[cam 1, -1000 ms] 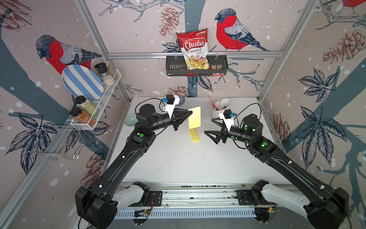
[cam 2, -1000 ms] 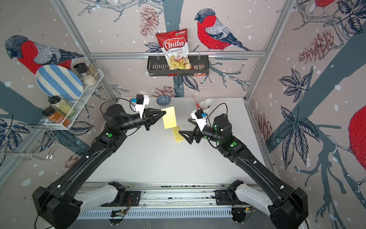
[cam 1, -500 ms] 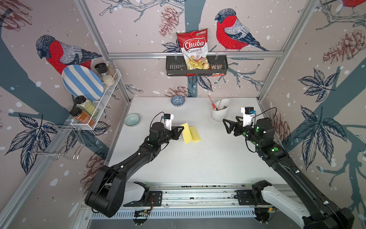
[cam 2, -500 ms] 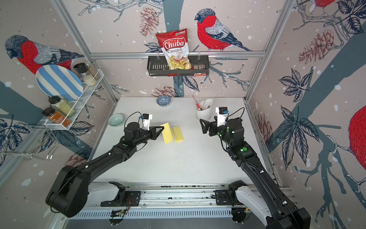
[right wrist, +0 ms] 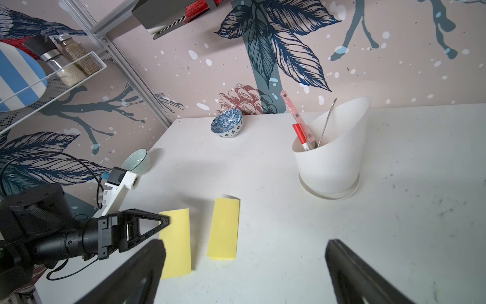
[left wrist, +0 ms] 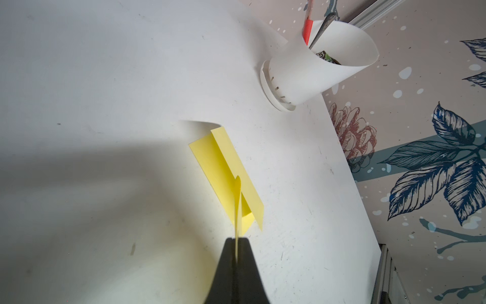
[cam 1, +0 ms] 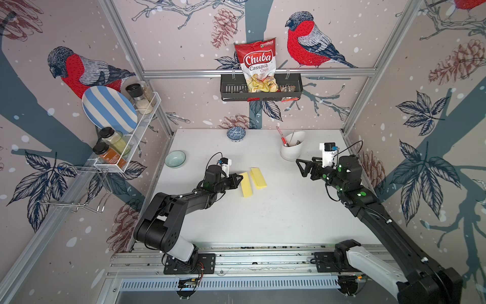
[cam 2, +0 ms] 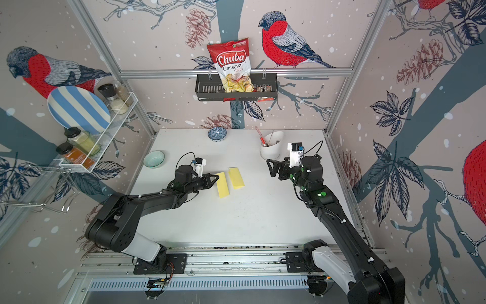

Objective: Fold the square paper along the opposite sides
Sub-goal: Place the paper at the center of the board.

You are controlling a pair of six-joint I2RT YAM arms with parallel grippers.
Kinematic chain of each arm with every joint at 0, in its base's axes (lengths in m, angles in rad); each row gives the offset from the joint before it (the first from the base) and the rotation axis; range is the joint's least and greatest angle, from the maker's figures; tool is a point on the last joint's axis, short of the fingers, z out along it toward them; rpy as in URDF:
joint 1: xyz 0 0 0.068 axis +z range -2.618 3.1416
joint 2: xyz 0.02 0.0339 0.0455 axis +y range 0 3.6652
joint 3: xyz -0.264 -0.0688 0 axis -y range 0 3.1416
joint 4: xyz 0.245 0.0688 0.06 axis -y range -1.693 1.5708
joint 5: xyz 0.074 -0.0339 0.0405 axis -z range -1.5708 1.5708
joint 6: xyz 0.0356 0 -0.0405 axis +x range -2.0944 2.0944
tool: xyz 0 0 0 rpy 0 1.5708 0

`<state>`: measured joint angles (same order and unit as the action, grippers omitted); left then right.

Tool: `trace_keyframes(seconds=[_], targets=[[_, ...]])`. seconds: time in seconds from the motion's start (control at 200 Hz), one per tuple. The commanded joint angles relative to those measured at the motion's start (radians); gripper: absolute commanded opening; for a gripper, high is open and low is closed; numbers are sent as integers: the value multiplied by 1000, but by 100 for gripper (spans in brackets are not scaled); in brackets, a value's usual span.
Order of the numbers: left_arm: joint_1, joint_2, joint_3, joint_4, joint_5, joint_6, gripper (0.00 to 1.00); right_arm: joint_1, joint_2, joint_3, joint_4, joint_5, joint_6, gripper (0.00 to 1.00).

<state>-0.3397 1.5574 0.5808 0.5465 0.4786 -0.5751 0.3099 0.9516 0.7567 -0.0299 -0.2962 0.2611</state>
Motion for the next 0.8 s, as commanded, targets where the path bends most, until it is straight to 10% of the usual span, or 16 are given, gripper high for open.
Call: trace_keyframes(seconds=[0.0,0.715,0.795], targets=[[3,21,14,7,-29,36,0,-5,2,-2,32,-26,10,100],[10,177,130,-156,-142,102,0,-6,-6,-20,48,-71,9,100],[9,169,140,-192,-158,117,15,-7,-5,-20,52,-77,7,100]])
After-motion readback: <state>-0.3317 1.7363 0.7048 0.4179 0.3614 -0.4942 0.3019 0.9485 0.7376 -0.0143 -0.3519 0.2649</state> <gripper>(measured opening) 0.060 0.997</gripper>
